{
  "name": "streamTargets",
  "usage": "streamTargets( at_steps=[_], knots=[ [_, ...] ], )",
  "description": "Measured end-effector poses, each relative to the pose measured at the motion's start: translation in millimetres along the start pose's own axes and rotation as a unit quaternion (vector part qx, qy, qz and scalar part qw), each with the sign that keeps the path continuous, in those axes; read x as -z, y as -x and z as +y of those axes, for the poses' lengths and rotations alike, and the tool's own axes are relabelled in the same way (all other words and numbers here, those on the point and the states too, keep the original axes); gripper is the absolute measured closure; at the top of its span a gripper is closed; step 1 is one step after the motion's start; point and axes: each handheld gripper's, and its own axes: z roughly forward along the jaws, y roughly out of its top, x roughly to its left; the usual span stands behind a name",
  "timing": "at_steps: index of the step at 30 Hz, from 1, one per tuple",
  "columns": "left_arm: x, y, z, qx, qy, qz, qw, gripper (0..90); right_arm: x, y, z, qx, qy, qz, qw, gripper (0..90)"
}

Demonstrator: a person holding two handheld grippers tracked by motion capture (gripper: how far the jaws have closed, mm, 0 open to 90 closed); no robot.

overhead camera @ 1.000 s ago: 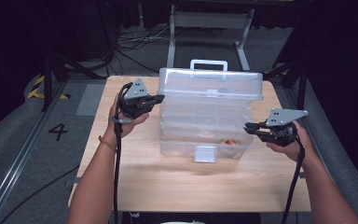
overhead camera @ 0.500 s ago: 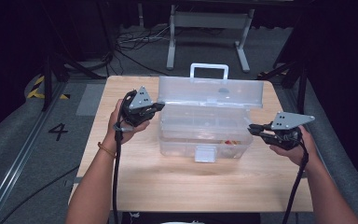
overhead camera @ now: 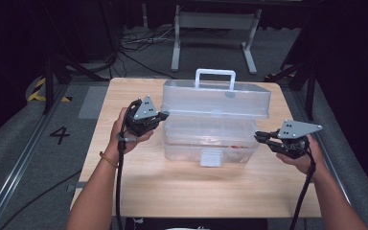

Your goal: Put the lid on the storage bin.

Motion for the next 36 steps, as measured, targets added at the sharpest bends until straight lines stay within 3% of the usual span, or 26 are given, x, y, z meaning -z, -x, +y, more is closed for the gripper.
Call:
streamTargets(
  at_steps=[6,18,22,29,36],
  knots=[
    [1.1,3.7,-1.3,-0.008,-0.017,-0.002,0.9998,89.9,0.2,-1.4,-0.6,-0.002,0.000,-0.003,1.0000,83.6],
    [3.4,11.3,-5.3,-0.014,-0.021,-0.008,0.9996,89.9,2.2,-2.0,-3.8,-0.012,0.012,-0.002,0.9999,83.7],
    [3.0,13.4,-10.0,-0.013,-0.027,-0.013,0.9995,89.9,6.2,-2.5,-7.0,-0.015,0.006,0.000,0.9999,83.9],
    [2.5,18.6,-12.6,-0.022,-0.033,-0.002,0.9992,90.0,10.4,0.3,-15.6,-0.028,0.000,-0.007,0.9996,84.0],
    [2.6,24.1,-17.7,-0.018,-0.039,-0.010,0.9990,90.0,13.8,3.2,-21.7,-0.036,-0.005,-0.011,0.9993,83.9]
  ],
)
